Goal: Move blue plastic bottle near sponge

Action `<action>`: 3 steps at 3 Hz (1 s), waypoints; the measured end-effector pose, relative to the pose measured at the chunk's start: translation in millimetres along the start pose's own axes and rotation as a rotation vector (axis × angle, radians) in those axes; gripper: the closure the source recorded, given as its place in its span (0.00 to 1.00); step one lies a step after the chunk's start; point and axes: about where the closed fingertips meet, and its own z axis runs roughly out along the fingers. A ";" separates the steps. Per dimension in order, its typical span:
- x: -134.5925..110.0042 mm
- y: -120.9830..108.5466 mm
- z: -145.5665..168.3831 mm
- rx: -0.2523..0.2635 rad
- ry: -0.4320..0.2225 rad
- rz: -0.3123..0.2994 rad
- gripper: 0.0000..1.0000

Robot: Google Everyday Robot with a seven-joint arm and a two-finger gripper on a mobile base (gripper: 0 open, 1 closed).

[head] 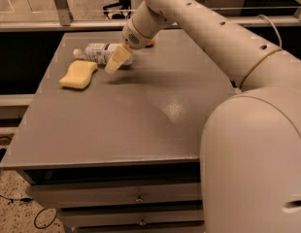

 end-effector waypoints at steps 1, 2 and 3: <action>-0.4 2.1 -1.6 -0.002 -0.002 0.001 0.00; 2.0 4.8 -12.1 -0.007 -0.027 0.006 0.00; 11.9 10.7 -37.2 -0.019 -0.114 0.015 0.00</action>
Offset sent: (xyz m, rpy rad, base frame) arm -0.0208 -0.0245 0.0249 0.0802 -0.0157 0.0011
